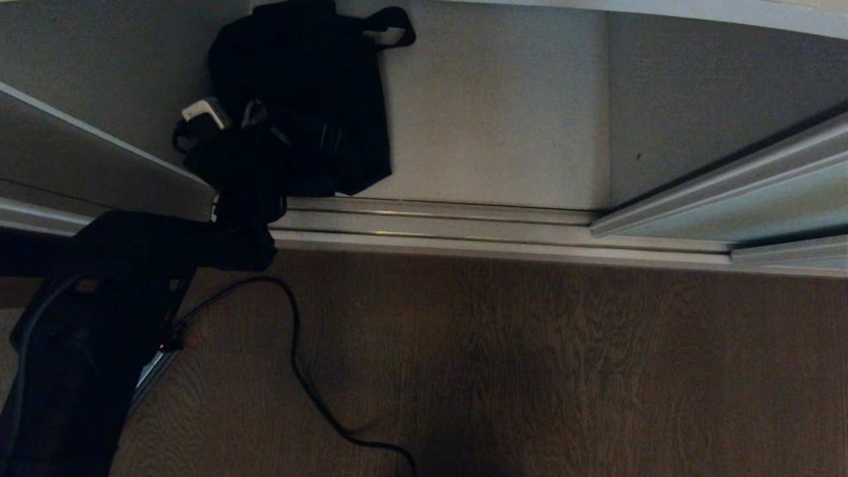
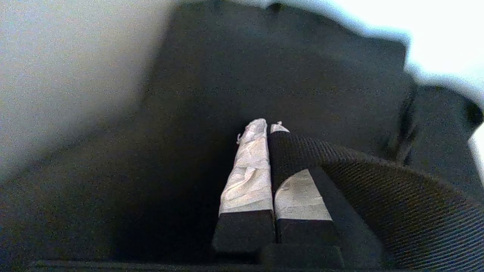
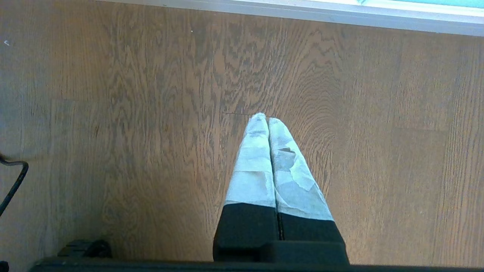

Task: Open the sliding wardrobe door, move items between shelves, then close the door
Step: Place the bag on the lower shelf

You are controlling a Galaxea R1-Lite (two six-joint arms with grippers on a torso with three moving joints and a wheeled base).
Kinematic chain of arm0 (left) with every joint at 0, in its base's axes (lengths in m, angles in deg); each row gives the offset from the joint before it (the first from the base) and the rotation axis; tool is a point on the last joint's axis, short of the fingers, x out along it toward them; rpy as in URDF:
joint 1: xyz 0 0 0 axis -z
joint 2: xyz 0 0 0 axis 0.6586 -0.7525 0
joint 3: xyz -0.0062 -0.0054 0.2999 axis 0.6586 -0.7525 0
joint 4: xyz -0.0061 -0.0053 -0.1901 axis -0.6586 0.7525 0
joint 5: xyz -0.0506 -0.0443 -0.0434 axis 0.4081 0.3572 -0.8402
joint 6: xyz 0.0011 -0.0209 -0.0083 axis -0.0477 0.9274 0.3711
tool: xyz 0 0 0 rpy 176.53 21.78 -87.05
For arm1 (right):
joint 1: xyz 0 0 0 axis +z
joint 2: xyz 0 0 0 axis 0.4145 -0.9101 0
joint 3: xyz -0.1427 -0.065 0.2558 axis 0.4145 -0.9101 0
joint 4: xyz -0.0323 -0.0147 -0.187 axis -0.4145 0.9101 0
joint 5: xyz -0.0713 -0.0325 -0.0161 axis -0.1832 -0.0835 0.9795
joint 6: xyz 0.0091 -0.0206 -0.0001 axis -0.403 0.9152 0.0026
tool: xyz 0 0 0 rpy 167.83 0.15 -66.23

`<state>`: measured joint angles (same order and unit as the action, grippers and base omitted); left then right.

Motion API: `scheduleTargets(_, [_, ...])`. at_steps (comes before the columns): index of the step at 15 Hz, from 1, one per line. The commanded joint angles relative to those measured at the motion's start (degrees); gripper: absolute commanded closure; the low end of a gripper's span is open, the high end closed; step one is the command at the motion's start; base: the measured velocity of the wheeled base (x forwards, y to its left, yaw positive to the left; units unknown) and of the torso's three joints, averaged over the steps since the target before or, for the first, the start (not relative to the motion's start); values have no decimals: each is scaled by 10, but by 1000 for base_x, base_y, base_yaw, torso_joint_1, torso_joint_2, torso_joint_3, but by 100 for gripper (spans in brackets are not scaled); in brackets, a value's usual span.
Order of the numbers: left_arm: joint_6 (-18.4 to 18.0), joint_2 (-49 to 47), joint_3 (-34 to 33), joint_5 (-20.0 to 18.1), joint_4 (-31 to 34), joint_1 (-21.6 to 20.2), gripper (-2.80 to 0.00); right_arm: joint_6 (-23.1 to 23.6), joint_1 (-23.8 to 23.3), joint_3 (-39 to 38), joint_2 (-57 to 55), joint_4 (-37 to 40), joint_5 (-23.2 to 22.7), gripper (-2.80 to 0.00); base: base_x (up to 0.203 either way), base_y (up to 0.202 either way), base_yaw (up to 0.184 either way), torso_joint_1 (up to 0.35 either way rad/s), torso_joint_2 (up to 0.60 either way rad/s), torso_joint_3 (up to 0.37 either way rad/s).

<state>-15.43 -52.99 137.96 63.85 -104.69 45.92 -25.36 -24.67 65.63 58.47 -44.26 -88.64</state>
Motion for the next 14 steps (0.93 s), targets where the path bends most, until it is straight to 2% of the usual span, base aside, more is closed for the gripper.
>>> scheduleTargets(1, [19, -11, 0, 1, 15, 5, 0, 0, 0, 0, 2, 0, 0, 0, 0, 0, 0, 0, 0, 0])
scheduleTargets(2, [44, -13, 0, 2, 26, 14, 0, 0, 0, -1, 2, 0, 0, 0, 0, 0, 0, 0, 0, 0])
scheduleTargets(4, [44, -16, 0, 20, 22, 26, 0, 0, 0, -1, 1, 0, 0, 0, 0, 0, 0, 0, 0, 0])
scheduleTargets(7, [37, -20, 0, 92, 13, 38, 0, 0, 0, 0, 2, 0, 0, 0, 0, 0, 0, 0, 0, 0])
scheduleTargets(13, [39, -19, 0, 103, 12, 52, 0, 0, 0, 0, 2, 0, 0, 0, 0, 0, 0, 0, 0, 0])
scheduleTargets(14, [38, -18, 0, 104, 16, 53, -280, 0, 0, 0, 2, 0, 0, 0, 0, 0, 0, 0, 0, 0])
